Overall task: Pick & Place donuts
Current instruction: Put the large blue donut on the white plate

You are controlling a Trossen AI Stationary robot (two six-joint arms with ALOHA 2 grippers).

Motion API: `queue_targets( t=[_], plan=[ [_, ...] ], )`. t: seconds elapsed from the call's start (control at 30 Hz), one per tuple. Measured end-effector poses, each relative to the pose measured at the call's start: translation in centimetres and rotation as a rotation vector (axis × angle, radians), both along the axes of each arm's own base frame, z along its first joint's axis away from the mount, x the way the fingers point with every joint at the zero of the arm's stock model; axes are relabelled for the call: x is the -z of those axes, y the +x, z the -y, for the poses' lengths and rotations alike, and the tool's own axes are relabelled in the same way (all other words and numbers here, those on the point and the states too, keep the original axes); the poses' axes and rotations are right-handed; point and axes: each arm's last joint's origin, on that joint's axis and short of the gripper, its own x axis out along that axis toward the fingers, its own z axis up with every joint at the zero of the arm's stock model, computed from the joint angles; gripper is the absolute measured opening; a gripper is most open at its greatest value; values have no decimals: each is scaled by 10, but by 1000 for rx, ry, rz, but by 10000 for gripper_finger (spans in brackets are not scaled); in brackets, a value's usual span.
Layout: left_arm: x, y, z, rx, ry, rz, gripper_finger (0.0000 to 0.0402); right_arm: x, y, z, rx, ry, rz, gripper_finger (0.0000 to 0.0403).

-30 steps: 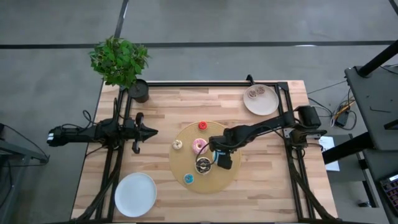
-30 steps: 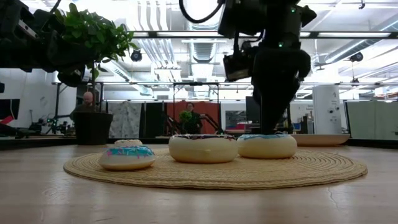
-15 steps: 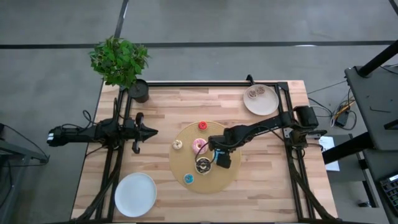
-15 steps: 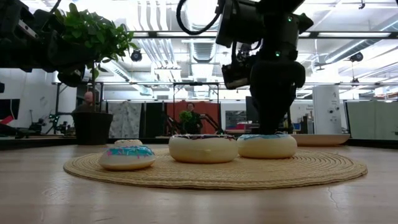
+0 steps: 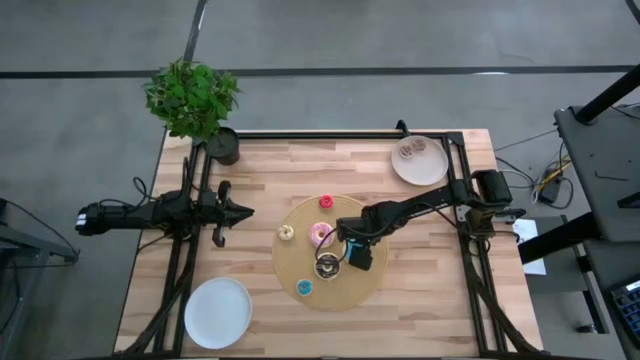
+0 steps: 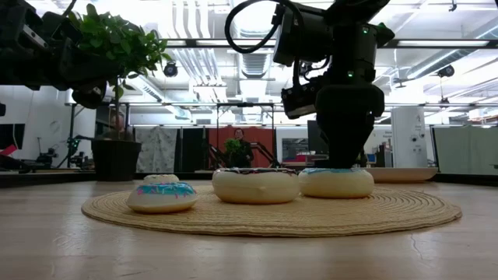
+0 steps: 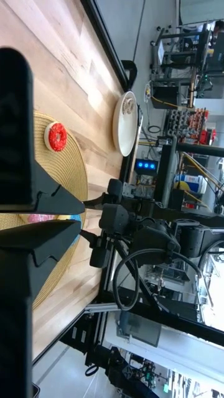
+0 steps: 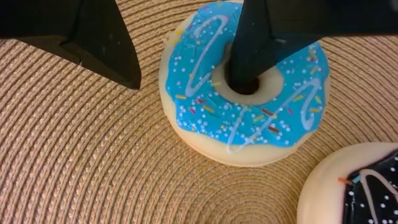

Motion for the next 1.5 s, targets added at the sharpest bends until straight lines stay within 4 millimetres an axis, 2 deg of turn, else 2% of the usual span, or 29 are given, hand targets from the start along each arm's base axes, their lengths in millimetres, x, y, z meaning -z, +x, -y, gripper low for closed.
queue_targets(
  t=[0.93, 1.5],
  plan=[
    [0, 0, 0, 0, 0, 0, 0, 0, 0, 0, 3, 4, -1, 136],
    [0, 0, 0, 0, 0, 0, 0, -11, 7, -1, 3, 7, 33, 123]
  ],
)
